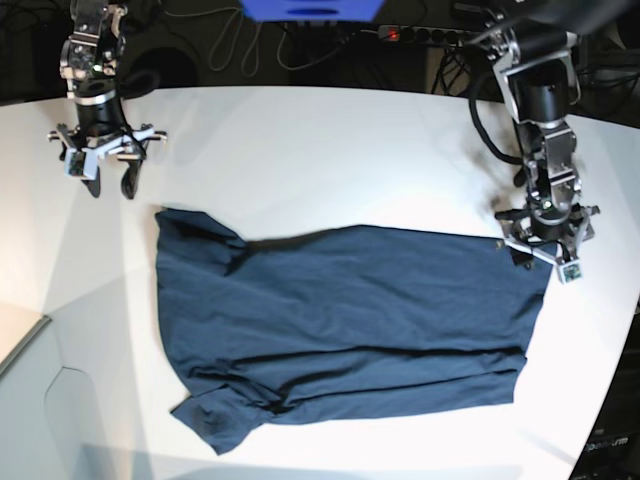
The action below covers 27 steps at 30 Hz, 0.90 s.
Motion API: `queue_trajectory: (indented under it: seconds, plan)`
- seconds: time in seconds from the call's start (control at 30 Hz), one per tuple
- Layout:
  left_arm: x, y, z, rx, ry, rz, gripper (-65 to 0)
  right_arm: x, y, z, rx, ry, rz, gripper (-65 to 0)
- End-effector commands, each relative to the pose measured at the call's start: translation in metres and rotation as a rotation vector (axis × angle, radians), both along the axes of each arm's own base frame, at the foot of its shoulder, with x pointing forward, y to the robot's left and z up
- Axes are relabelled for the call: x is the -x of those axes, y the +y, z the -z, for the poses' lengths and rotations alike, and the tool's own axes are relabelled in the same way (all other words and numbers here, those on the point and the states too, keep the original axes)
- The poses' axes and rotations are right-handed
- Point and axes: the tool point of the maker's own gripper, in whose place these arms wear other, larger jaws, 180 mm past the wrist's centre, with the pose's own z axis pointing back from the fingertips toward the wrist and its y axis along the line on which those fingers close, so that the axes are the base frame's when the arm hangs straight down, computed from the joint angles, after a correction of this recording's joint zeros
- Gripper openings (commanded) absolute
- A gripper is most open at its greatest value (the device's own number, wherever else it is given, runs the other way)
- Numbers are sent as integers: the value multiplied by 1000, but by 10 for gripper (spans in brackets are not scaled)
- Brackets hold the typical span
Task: Layout the t-shirt on the table in an organized manner, then fold the t-shirt properly
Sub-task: 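Lower the shirt flat onto the table and pull it back with both grippers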
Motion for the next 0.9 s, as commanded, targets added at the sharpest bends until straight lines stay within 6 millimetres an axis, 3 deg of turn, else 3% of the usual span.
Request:
queue_trajectory:
  seconds: [0.0, 0.07, 0.13, 0.27, 0.33, 0.43, 0.67, 0.87]
  plan:
    - [-3, 4, -4, -10, 7, -1, -229, -6, -2, -13, 2, -51, -10, -303]
    - [-7, 4, -8, -19, -21, 3, -234, -6, 1, -12, -1, -49, -15, -304]
    - [-7, 3, -9, -27, -42, 6, -293, -7, 1, -12, -1, -49, -17, -304]
    - [-6, 2, -8, -33, -56, 9, -530, -17, 20, -13, -16, -58, -70, -302]
    - [-6, 2, -8, -31, -52, 9, -643, -32, 31, -18, -24, -80, -99, -302]
    - [-6, 2, -7, -30, -50, 8, -637, -45, 35, -19, -29, -58, -114, -297]
    - [-5, 5, -8, -36, -49, 7, -650, -68, 67, -13, -106, 26, -213, -210]
    - [0, 5, -6, -41, -41, 9, -650, -79, 77, -5, -142, 49, -212, -216]
